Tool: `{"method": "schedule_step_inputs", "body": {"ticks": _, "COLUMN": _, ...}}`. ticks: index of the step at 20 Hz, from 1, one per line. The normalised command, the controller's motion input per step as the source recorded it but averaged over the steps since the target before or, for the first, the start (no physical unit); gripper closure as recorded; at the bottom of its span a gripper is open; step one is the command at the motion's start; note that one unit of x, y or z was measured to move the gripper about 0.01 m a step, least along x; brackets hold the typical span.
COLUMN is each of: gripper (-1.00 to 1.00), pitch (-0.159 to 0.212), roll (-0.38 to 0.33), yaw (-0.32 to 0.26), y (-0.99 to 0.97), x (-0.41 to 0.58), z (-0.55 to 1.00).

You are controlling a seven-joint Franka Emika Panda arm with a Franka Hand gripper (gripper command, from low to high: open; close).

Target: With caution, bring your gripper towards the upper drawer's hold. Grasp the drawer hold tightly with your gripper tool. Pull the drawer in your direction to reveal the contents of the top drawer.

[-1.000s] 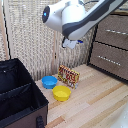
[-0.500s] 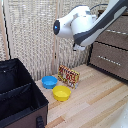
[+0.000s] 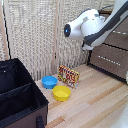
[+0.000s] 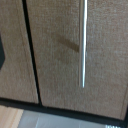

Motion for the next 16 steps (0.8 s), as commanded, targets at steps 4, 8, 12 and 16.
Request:
{"method": "schedule_step_inputs", "body": {"ticks": 4, "gripper": -1.00, "pitch": -0.022, "roll": -0.059, "yaw": 0.115, "y": -0.79, "x": -0.118, "z": -0.02}}
{"method": "schedule_step_inputs", "body": {"ticks": 8, "gripper": -1.00, "pitch": -0.001, "roll": -0.043, "yaw": 0.132, "y": -0.73, "x": -0.106, "z": -0.01}}
{"method": "schedule_step_inputs", "body": {"ticks": 12, "gripper": -1.00, "pitch": -0.001, "roll": -0.027, "yaw": 0.091, "y": -0.51, "x": -0.098, "z": 0.00}}
{"method": "schedule_step_inputs", "body": {"ticks": 16, "gripper": 1.00, "pitch": -0.004, "roll": -0.005, "yaw": 0.048, "y": -0.20, "x": -0.087, "z": 0.00}}
